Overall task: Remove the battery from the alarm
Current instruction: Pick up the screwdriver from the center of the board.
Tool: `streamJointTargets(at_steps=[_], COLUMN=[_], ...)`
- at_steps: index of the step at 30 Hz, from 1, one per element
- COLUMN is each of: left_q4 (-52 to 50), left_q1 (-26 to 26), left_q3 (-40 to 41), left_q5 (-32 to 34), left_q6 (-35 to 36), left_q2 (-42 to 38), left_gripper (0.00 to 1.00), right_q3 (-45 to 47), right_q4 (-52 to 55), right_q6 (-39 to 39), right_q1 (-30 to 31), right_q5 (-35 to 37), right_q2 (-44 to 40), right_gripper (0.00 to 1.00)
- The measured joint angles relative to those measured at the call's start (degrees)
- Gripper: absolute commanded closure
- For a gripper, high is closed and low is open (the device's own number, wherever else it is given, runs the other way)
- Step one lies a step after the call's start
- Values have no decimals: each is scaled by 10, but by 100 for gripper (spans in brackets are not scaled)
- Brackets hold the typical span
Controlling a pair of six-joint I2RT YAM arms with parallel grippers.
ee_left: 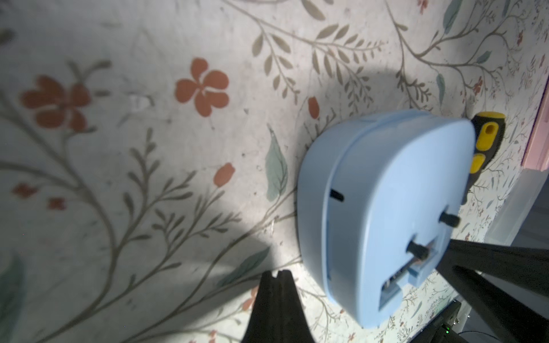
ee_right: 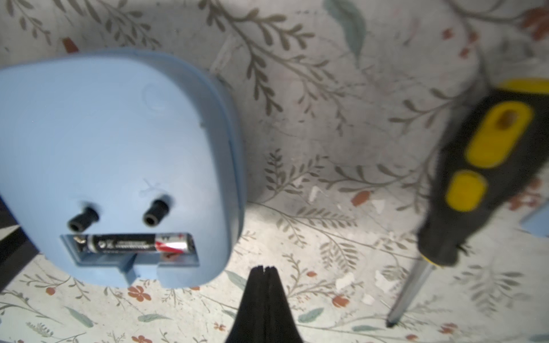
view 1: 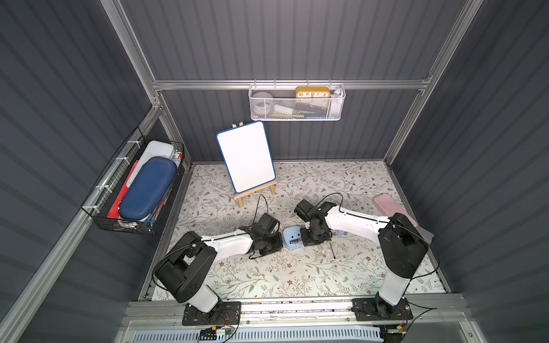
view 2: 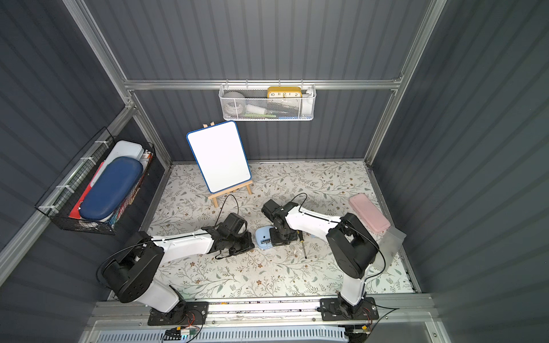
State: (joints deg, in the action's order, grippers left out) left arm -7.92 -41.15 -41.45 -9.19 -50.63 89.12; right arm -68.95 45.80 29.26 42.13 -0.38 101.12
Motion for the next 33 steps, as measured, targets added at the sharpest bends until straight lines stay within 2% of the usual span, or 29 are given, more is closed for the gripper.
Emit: streamJointTargets(at_steps=[2, 4, 6, 9, 15, 22, 23, 27, 33], left_q4=[-10, -11, -12, -15, -15, -13, -13, -12, -16], left_q1=[7, 21, 32, 35, 36, 37, 37, 37, 37], left_q3=[0, 0, -2, -8, -31, -32, -32, -32, -32], left_q5=[6, 10, 16, 19, 19, 19, 18, 19, 27], left_q6=[0, 0, 2, 6, 17, 26, 27, 29, 42], left_q2=[-19, -33, -34, -26, -15, -15, -15, -16, -56], left_gripper=[100, 100, 100, 100, 100, 100, 100, 99, 94], right_q3=[8, 9, 6, -15, -26, -34, -35, -53, -44], right_q4=[4, 10, 13, 30, 30, 10, 5, 1, -24], right_q6=[-5, -11, -21, -42, -83, -106, -108, -111, -105], right_q1=[-21, -51, -87, -124, -135, -149, -152, -155, -156], right_q5=[9, 17, 26, 36, 51, 39, 35, 24, 2], right_q2=[-32, -58, -66, -35, 25, 54, 64, 101, 83], right_gripper=[99, 90, 74, 55, 42, 45, 47, 70, 77])
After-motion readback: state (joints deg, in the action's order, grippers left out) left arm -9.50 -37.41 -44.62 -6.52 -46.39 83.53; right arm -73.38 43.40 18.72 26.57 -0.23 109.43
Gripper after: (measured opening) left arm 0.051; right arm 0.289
